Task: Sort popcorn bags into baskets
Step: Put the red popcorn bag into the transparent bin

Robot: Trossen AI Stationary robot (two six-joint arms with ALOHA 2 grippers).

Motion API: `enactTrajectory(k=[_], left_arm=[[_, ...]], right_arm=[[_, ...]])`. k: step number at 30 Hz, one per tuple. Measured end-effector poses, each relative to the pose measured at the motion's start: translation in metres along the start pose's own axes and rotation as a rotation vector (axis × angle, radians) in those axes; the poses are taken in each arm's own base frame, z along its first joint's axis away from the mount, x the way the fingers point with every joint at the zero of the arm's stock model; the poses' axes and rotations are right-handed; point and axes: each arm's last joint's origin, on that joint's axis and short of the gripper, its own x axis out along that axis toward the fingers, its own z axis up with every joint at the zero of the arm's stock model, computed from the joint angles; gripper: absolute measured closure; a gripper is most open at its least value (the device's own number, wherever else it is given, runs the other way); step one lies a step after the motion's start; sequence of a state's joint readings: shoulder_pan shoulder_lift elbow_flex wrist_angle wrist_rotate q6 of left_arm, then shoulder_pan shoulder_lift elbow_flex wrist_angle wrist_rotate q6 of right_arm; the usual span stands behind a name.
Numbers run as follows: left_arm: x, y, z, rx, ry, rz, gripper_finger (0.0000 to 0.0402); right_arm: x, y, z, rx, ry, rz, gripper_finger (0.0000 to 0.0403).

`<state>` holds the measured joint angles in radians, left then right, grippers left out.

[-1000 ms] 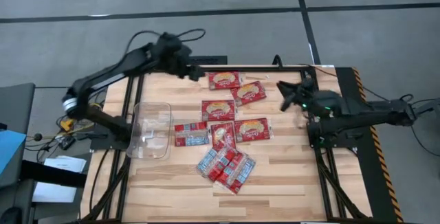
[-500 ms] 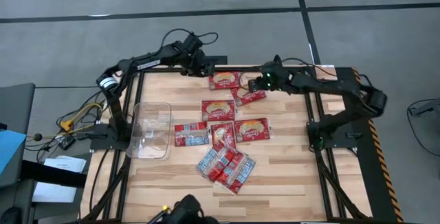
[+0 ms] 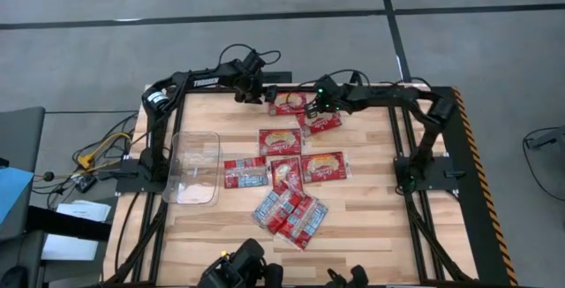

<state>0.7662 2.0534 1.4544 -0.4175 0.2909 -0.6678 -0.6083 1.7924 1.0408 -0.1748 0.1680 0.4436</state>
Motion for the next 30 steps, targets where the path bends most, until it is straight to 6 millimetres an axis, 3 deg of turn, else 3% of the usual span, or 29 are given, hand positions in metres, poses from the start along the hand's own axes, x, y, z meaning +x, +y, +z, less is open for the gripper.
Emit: enactTrajectory(k=[11, 21, 25, 30], left_arm=[[0.027, 0.008, -0.001, -0.030, 0.017, -0.031, 0.0138], [0.036, 0.000, 0.001, -0.025, -0.006, -0.135, 0.0148], [0.038, -0.001, -0.002, -0.003, -0.007, -0.112, 0.0195], [0.038, 0.000, -0.004, 0.003, 0.005, -0.093, 0.0299]], right_arm=[[0.032, 0.004, -0.014, -0.020, 0.060, 0.021, 0.0386], [0.035, 0.024, -0.018, -0.116, 0.080, 0.099, 0.0377], [0.034, 0.028, -0.018, -0.128, 0.080, 0.106, 0.0381], [0.032, 0.027, -0.017, -0.138, 0.086, 0.107, 0.0387]])
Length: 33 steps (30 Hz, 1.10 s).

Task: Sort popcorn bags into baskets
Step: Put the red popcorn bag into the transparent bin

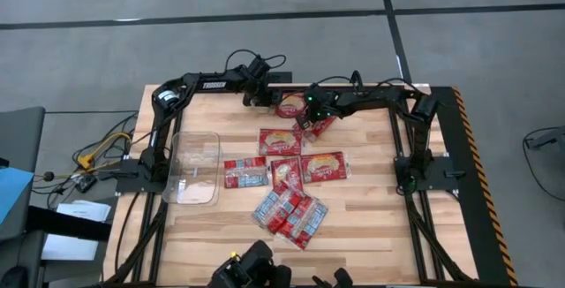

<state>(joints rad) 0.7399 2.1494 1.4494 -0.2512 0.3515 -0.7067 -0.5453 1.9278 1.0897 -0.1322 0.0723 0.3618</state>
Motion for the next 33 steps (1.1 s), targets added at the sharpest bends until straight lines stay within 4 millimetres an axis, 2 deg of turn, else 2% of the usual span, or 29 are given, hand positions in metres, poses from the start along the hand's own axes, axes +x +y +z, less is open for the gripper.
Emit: enactTrajectory(k=[3, 4, 7, 10, 15, 19, 24, 28, 33], left_arm=[[0.000, -0.001, 0.000, 0.036, 0.003, -0.009, 0.0373], [0.000, -0.001, 0.000, 0.041, 0.004, -0.015, 0.0386], [0.000, -0.002, -0.001, 0.039, 0.030, -0.041, 0.0395], [-0.008, -0.004, -0.001, 0.023, 0.064, -0.068, 0.0400], [-0.042, -0.024, -0.001, 0.087, 0.046, -0.093, 0.0401], [-0.085, -0.042, -0.004, 0.154, 0.033, -0.115, 0.0401], [-0.153, -0.060, -0.027, 0.263, 0.106, -0.137, 0.0401], [-0.216, -0.071, -0.058, 0.359, 0.164, -0.179, 0.0401], [-0.285, -0.072, -0.106, 0.461, 0.227, -0.185, 0.0401]], right_arm=[[-0.003, 0.000, 0.000, -0.002, 0.004, -0.002, 0.0380], [-0.004, 0.000, 0.000, -0.003, 0.008, -0.005, 0.0377], [-0.014, 0.000, 0.002, -0.019, 0.009, -0.006, 0.0374], [-0.035, -0.001, 0.011, -0.026, -0.025, 0.004, 0.0378], [-0.084, -0.007, 0.026, -0.050, -0.113, 0.018, 0.0387], [-0.125, -0.012, 0.035, -0.049, -0.211, 0.020, 0.0379], [-0.167, -0.017, 0.036, -0.068, -0.311, -0.042, 0.0369], [-0.187, -0.019, 0.035, -0.086, -0.356, -0.070, 0.0374], [-0.193, -0.020, 0.034, -0.104, -0.364, -0.073, 0.0385]])
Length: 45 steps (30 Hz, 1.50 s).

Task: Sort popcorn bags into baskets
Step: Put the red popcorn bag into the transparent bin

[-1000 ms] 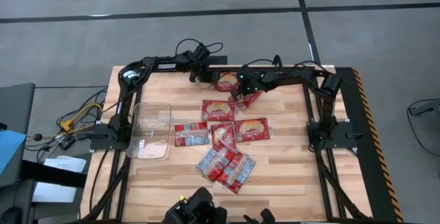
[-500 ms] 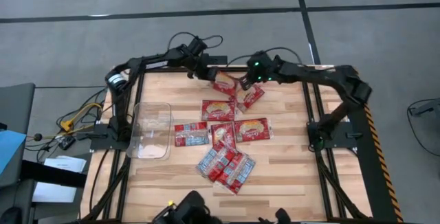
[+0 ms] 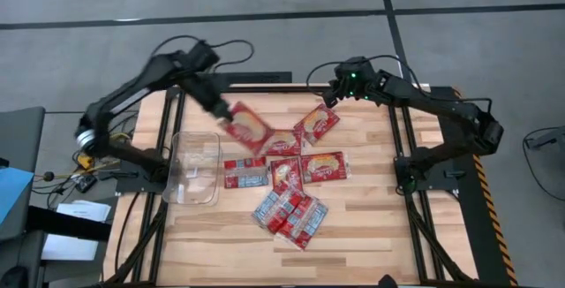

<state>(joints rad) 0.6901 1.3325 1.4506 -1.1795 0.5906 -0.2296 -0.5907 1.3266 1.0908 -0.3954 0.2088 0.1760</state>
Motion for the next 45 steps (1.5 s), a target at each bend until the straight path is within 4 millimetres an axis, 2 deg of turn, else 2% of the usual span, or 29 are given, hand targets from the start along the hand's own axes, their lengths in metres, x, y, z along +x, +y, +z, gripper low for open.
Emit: enactTrajectory(k=[4, 9, 16, 22, 30, 34, 38, 45], left_arm=[[-0.027, -0.017, -0.038, 0.038, 0.064, 0.019, 0.0401], [-0.039, -0.021, -0.071, 0.137, 0.210, 0.162, 0.0401], [-0.036, -0.026, -0.074, 0.359, 0.240, 0.196, 0.0401], [-0.022, -0.019, -0.065, 0.322, 0.284, 0.355, 0.0401], [0.005, -0.022, -0.054, 0.388, 0.395, 0.326, 0.0401], [0.010, -0.019, -0.051, 0.266, 0.368, 0.488, 0.0401], [0.002, -0.017, -0.051, -0.019, 0.195, 0.674, 0.0401], [-0.032, -0.041, -0.086, -0.423, -0.134, 0.626, 0.0401]], right_arm=[[0.004, 0.001, -0.002, -0.005, 0.015, 0.000, 0.0383], [0.011, 0.007, -0.005, -0.015, 0.040, 0.008, 0.0366], [0.024, 0.020, -0.014, -0.047, 0.092, 0.029, 0.0369], [0.036, 0.034, -0.024, -0.083, 0.140, 0.050, 0.0384], [0.042, 0.043, -0.030, -0.105, 0.164, 0.065, 0.0367], [0.042, 0.042, -0.030, -0.105, 0.166, 0.062, 0.0364], [0.042, 0.041, -0.029, -0.109, 0.166, 0.059, 0.0373], [0.043, 0.040, -0.029, -0.130, 0.166, 0.059, 0.0384]])
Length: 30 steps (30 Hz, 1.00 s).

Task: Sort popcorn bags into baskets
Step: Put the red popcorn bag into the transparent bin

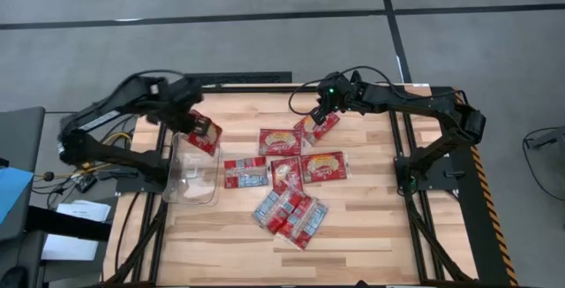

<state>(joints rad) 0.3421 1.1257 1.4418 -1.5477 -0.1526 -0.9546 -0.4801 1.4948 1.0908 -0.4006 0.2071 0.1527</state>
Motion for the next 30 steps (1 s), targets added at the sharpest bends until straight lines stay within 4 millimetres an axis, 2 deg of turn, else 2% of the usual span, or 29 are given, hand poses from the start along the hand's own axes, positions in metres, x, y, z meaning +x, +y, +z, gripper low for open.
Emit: enactTrajectory(k=[5, 10, 15, 20, 26, 30], left_arm=[[-0.032, 0.015, -0.032, -0.358, -0.237, -0.130, 0.0401], [-0.038, 0.019, -0.049, -0.576, -0.335, -0.220, 0.0401], [-0.021, -0.007, -0.057, -0.613, -0.320, -0.168, 0.0401], [-0.008, -0.032, -0.068, -0.658, -0.387, -0.157, 0.0401], [-0.009, -0.040, -0.085, -0.685, -0.370, -0.217, 0.0401], [-0.011, -0.043, -0.091, -0.665, -0.463, -0.280, 0.0401]], right_arm=[[0.000, 0.000, 0.000, -0.030, -0.001, 0.000, 0.0369], [0.000, 0.000, 0.000, -0.033, -0.001, 0.000, 0.0361], [0.000, 0.000, 0.000, -0.046, -0.001, 0.001, 0.0365], [0.000, 0.000, -0.001, -0.080, 0.012, 0.001, 0.0375], [0.000, 0.000, -0.001, -0.091, 0.012, 0.000, 0.0380], [0.000, 0.000, -0.001, -0.109, 0.013, 0.000, 0.0371]])
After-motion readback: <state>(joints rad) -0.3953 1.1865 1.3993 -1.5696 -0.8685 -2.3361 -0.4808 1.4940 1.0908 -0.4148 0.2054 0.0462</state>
